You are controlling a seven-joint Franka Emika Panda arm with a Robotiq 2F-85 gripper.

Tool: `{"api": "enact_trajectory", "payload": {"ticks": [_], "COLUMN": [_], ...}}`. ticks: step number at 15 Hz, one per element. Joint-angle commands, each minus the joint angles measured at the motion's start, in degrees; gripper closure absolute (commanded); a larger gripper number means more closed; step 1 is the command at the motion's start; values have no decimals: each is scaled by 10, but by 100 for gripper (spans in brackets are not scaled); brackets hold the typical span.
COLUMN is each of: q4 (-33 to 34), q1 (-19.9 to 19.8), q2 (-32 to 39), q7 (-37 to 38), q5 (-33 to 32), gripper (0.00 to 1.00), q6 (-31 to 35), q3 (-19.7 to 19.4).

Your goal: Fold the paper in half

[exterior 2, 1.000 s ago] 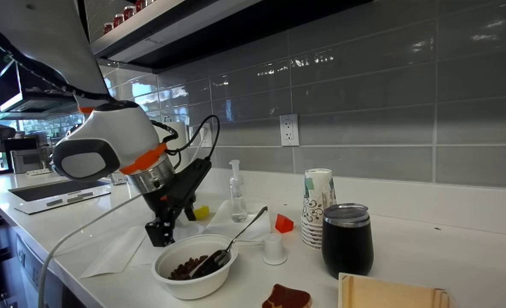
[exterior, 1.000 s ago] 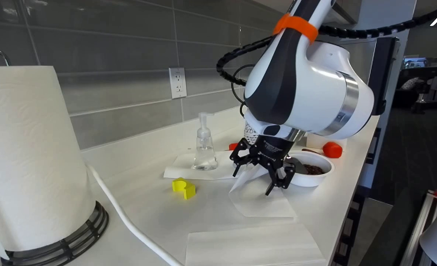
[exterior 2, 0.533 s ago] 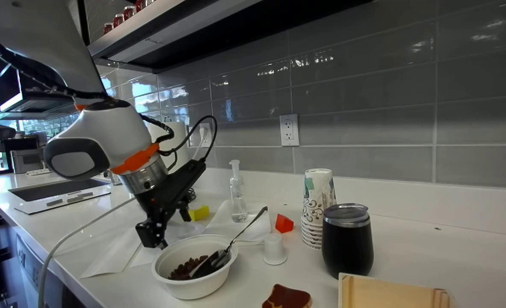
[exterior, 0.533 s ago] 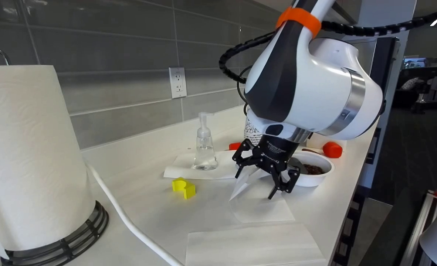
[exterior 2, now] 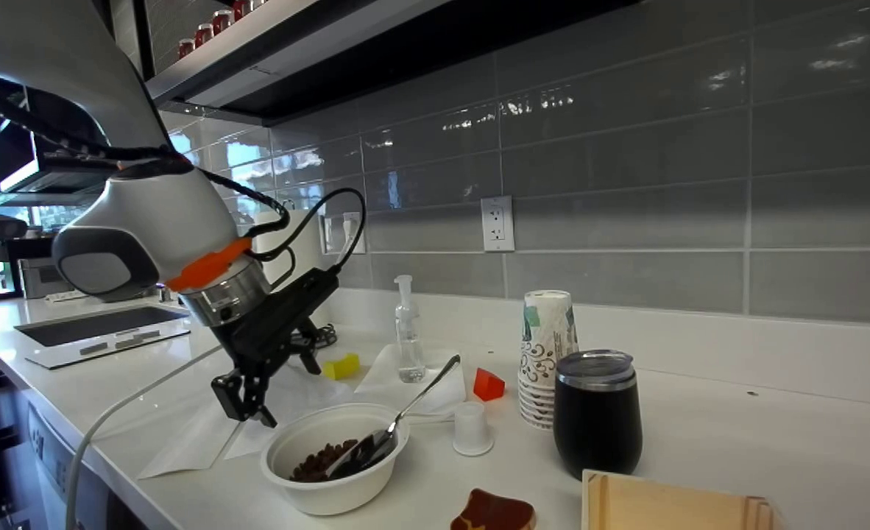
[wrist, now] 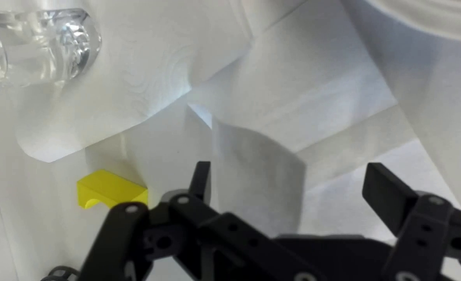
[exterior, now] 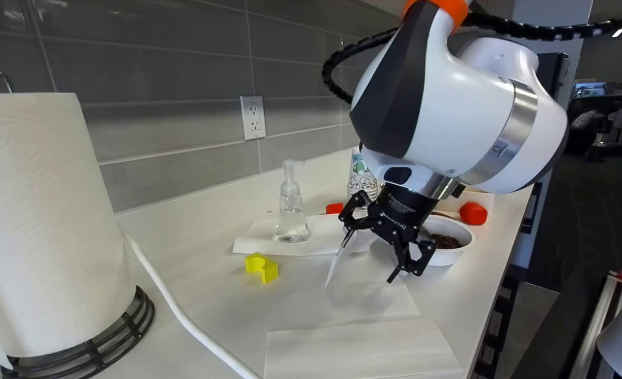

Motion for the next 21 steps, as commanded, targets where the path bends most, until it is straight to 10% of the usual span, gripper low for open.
{"api": "enact_trajectory", "payload": {"ticks": [1, 13, 21], "q4": [0, 1, 1], "q1": [12, 52, 84], "q2": [-19, -41, -57], "q7": [-25, -25, -25], "q5": [55, 143, 211], "gripper": [0, 96, 100], "q6": [11, 24, 81], "q3": [10, 19, 14]}}
